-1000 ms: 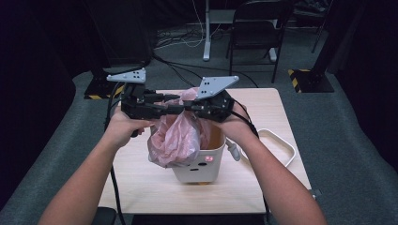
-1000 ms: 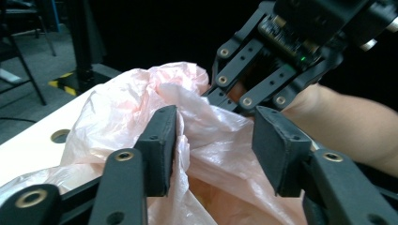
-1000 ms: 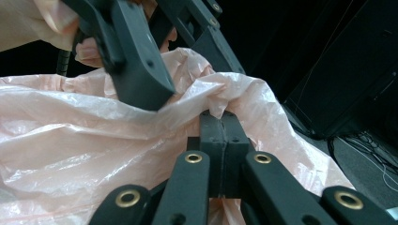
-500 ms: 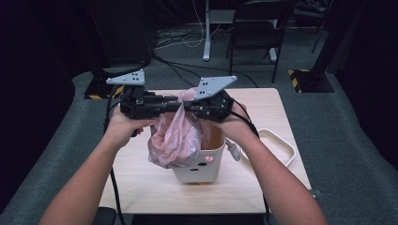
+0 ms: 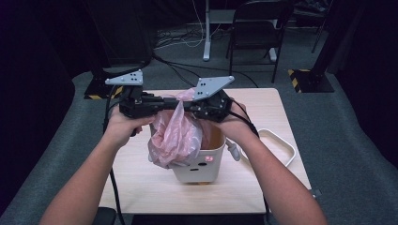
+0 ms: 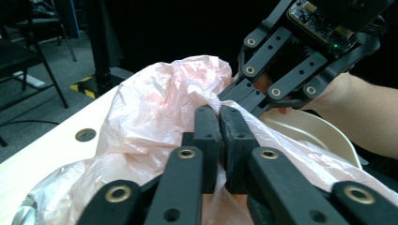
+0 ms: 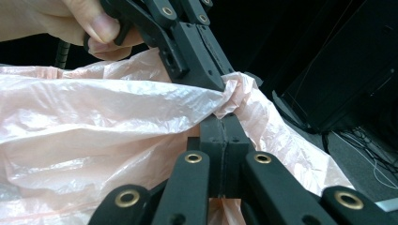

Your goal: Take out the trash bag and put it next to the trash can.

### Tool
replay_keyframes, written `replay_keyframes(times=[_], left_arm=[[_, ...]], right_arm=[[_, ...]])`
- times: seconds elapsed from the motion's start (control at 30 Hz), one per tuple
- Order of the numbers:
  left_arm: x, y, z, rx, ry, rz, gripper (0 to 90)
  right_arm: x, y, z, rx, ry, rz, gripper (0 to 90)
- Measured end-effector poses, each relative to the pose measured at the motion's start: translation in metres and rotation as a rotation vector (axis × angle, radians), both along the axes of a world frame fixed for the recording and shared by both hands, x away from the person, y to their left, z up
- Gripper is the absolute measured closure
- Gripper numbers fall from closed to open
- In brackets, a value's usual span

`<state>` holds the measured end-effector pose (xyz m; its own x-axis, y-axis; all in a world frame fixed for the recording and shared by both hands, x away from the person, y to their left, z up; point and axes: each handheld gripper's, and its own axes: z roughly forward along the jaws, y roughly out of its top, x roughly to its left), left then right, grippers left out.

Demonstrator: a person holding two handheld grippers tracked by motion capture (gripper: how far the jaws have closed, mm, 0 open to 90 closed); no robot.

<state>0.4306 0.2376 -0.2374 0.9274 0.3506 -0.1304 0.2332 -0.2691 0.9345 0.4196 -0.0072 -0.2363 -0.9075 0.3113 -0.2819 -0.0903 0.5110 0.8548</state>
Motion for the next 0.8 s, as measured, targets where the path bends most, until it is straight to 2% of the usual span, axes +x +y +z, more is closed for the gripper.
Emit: replay_keyframes(times=[0.13,0.33,0.6,0.8], left_arm=[[-0.001,0.000,0.000,0.011,-0.019,0.010,89.0],[-0.002,0.000,0.001,0.011,-0.024,0.025,89.4],[-0.002,0.001,0.004,0.017,-0.030,0.047,89.6],[-0.004,-0.001,0.012,0.029,-0.043,0.048,89.6]], right_arm=[[-0.001,0.000,0.000,-0.005,-0.003,-0.002,89.9],[-0.003,-0.003,0.001,0.006,-0.001,-0.009,89.0],[-0.010,-0.011,0.004,0.042,-0.001,-0.020,80.4],[-0.017,-0.021,0.004,0.076,0.001,-0.029,75.8]])
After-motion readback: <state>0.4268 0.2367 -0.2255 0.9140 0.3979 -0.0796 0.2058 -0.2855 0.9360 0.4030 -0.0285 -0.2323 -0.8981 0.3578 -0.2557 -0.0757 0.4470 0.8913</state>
